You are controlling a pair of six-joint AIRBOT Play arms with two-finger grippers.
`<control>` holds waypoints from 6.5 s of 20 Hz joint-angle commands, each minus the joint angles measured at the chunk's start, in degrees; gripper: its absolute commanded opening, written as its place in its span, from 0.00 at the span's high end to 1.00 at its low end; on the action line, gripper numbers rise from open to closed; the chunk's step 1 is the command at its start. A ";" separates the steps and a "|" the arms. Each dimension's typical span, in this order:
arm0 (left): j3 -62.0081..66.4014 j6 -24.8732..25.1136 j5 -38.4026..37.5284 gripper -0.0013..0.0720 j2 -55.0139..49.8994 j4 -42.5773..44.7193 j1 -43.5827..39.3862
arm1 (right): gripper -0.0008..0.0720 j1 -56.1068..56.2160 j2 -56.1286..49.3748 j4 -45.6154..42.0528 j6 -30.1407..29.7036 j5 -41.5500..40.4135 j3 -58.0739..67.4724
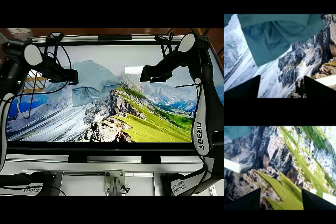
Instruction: Fold the shirts.
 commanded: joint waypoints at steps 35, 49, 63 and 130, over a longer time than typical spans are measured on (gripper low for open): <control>2.75 7.78 22.34 0.91 -20.57 -14.29 14.23 | 0.13 11.21 -16.90 13.75 9.14 -22.16 0.02; 2.73 13.25 5.99 0.91 -8.20 -14.34 11.74 | 0.12 21.75 -22.71 27.19 11.47 -32.26 0.02; 2.73 14.73 6.01 0.91 -5.75 -14.91 11.72 | 0.12 16.35 -19.61 20.35 13.29 -30.18 0.02; -19.39 16.00 17.46 0.91 1.66 -31.30 6.10 | 0.08 27.17 6.19 -22.64 5.49 5.16 -10.93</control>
